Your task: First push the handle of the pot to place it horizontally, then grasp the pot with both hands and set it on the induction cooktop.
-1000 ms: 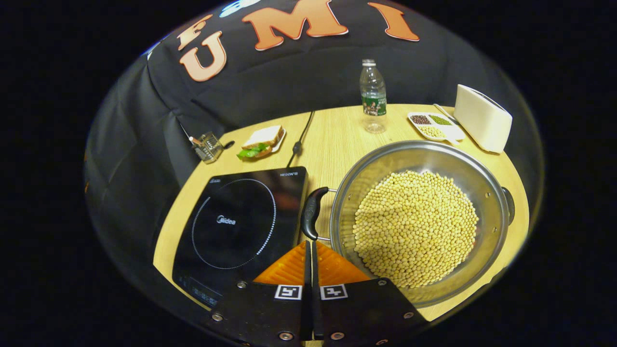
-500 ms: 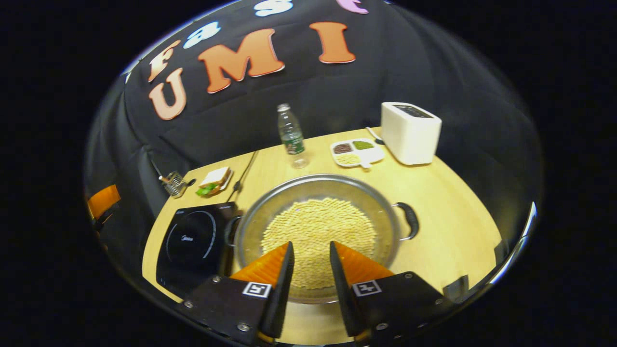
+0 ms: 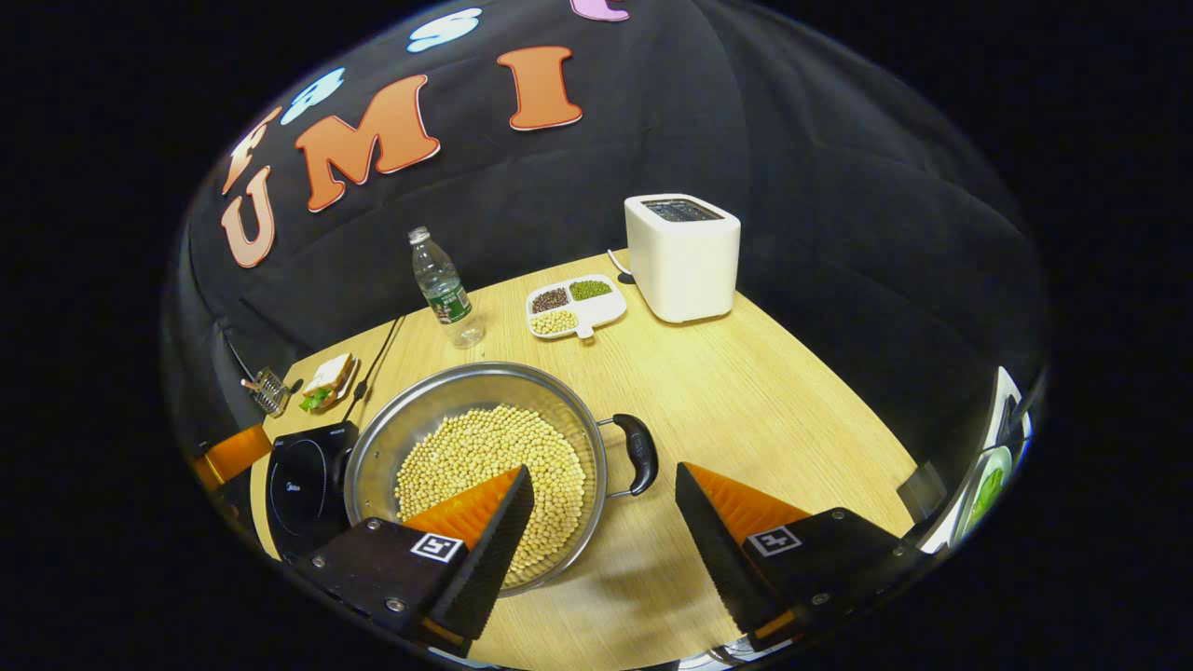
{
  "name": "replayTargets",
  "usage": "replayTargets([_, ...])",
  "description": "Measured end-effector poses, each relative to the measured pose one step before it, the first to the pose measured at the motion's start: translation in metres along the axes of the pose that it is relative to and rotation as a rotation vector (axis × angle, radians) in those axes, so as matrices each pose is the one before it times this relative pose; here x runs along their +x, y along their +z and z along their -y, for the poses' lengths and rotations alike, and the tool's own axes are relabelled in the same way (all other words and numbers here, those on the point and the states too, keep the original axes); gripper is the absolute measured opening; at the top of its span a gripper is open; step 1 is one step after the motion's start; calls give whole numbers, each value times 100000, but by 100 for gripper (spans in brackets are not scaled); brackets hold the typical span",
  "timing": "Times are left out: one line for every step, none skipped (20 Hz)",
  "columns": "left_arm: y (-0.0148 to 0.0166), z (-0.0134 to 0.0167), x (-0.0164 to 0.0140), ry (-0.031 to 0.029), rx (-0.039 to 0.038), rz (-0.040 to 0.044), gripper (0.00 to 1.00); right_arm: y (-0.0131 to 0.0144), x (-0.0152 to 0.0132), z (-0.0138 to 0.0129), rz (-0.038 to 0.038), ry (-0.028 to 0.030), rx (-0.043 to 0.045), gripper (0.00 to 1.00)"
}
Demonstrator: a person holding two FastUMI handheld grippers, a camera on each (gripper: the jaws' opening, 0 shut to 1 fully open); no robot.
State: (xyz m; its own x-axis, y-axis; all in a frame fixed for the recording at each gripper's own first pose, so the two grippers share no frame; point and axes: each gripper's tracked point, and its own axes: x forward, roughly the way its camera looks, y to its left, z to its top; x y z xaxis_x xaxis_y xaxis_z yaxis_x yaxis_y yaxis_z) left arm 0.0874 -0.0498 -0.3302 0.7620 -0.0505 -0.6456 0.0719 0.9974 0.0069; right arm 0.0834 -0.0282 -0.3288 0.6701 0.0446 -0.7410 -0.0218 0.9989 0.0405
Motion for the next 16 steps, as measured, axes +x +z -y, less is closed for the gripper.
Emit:
replayTargets([-428,-166,946,1495,1416,-1749,99,-7,395,-1,-646,-111,73,95])
replayTargets([-342,7,892,1036,998,-894,99,-11,358,77,-723,146,-53,95])
replayTargets([-289,179,810,403,594,-868,99,-121,463,-131,-631,-21,-39,95])
replayTargets([-322,257,407,343,-66,-434,99,-71,420,102,-254,-346,-108,95])
replayTargets([-60,128,688,127,-731,581,99,54,497,143,177,-353,-193,95])
replayTargets([-290,178,674,-47,-572,199,99,65,447,234,489,-609,-129,95])
replayTargets([-456,-154,718,1335,143,-410,99,-21,580,-32,444,-196,94,95])
replayTargets([-630,-381,719,1904,457,-513,99,-83,391,55,239,-117,118,95])
replayTargets([-778,-150,608,1610,166,-1202,99,-141,205,279,198,-109,27,95])
replayTargets([-788,-61,450,914,-589,-1132,99,-309,241,184,39,-210,-88,95])
replayTargets([-691,187,474,-16,-684,-1161,99,-315,414,-7,-435,-210,-159,95])
replayTargets([-550,98,347,-161,-325,-775,99,-378,328,1,-659,-59,53,95])
replayTargets([-520,-44,330,201,197,-655,99,-274,202,8,-640,175,226,95])
replayTargets([-211,56,200,-10,154,-215,99,-191,178,-44,-580,296,311,96])
replayTargets([50,292,182,-837,165,582,99,-328,199,-171,-772,371,263,95])
replayTargets([-55,180,216,-793,-404,-602,94,-238,108,-92,-701,347,168,95])
